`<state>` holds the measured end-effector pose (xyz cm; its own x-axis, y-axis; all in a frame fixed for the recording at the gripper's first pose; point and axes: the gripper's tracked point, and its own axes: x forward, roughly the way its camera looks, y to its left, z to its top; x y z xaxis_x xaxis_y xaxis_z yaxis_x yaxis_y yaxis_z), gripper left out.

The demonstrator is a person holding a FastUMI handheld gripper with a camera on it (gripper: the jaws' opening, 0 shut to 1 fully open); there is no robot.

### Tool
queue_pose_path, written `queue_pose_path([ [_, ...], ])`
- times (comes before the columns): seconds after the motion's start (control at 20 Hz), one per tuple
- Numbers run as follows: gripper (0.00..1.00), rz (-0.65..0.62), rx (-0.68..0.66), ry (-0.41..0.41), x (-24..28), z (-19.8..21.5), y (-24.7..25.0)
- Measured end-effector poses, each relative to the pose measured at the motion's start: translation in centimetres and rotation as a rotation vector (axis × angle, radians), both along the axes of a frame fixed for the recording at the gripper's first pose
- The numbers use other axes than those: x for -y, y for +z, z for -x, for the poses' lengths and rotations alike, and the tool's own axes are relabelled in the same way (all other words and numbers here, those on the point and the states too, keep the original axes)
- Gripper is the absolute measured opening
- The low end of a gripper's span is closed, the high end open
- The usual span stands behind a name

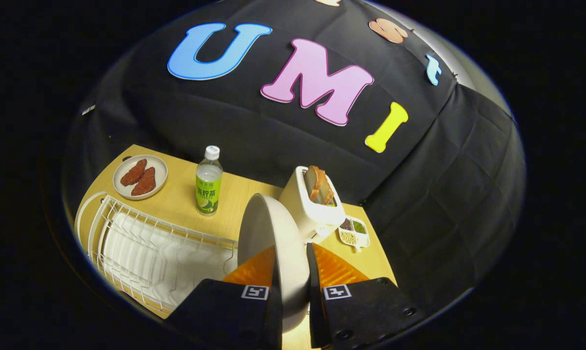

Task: Take the plate from the dish rack, then take the spoon from the basket and place it into the plate.

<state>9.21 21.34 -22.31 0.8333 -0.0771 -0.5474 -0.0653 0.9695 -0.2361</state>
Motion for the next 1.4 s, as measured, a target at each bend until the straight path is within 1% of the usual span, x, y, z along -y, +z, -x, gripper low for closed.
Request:
queue_pose_path([
  [0.15, 0.26, -0.055, 0.045, -0.017, 1.4, 0.5, 2.2],
  [0.35, 0.26, -0.164, 0.055, -0.031, 5.0, 2.4, 4.0],
  [0.6, 0.26, -0.335, 0.007, -0.070, 10.4, 6.1, 4.4],
  [0.7, 0.26, -0.395, -0.016, -0.061, 11.9, 7.7, 3.8],
  [0.9, 0.26, -0.489, -0.079, -0.057, 14.2, 11.4, 1.2],
  [1.05, 0.26, -0.537, -0.149, -0.085, 16.0, 14.6, -2.0],
  [1.3, 0.26, -0.639, -0.307, -0.056, 15.5, 19.4, -8.6],
  [1.4, 0.26, -0.679, -0.348, -0.060, 15.1, 20.2, -10.7],
])
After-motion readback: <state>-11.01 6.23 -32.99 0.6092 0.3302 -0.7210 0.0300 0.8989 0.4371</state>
